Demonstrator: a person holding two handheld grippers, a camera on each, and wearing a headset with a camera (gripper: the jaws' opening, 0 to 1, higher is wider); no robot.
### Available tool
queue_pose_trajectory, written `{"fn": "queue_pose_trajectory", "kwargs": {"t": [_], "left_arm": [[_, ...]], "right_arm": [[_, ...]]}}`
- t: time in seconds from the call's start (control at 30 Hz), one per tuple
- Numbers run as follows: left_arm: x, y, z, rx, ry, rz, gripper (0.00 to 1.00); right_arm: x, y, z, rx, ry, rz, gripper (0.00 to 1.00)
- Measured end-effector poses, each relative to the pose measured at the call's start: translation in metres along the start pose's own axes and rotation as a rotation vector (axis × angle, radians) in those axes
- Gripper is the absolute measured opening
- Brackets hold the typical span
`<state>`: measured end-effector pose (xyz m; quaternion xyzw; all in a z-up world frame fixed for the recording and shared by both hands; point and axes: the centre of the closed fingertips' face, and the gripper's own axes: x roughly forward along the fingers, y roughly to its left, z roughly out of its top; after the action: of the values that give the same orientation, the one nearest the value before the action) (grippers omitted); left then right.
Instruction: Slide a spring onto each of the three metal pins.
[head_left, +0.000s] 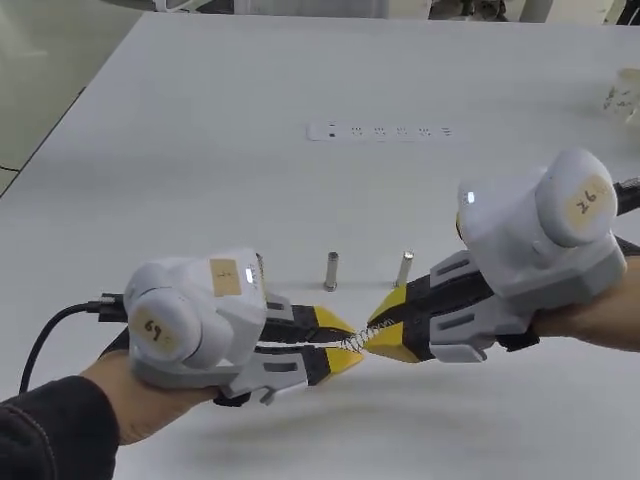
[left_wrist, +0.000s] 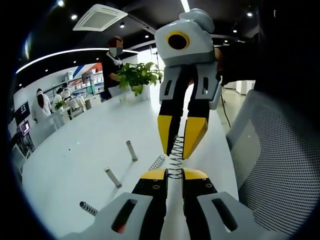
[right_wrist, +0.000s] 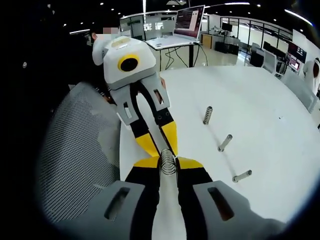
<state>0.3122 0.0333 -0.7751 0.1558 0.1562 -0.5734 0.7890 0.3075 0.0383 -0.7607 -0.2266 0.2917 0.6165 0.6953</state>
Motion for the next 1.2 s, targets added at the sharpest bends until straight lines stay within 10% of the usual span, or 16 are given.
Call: {"fn": "queue_pose_trajectory", "kwargs": {"t": [0.67,1.2], "left_arm": [[-0.0017,0.0027,0.0053,-0.034,-0.044,0.011,0.06],[0.0052,0.0015,-0.0015,-0.022,-0.014,0.014,0.07]], "right_arm": [[-0.0018,-0.0035,-0.0009,0.143,-0.062,0.022,0.15],[0.0041,-0.0019,-0.0039,0.028,0.144,0.027,0.13]]}}
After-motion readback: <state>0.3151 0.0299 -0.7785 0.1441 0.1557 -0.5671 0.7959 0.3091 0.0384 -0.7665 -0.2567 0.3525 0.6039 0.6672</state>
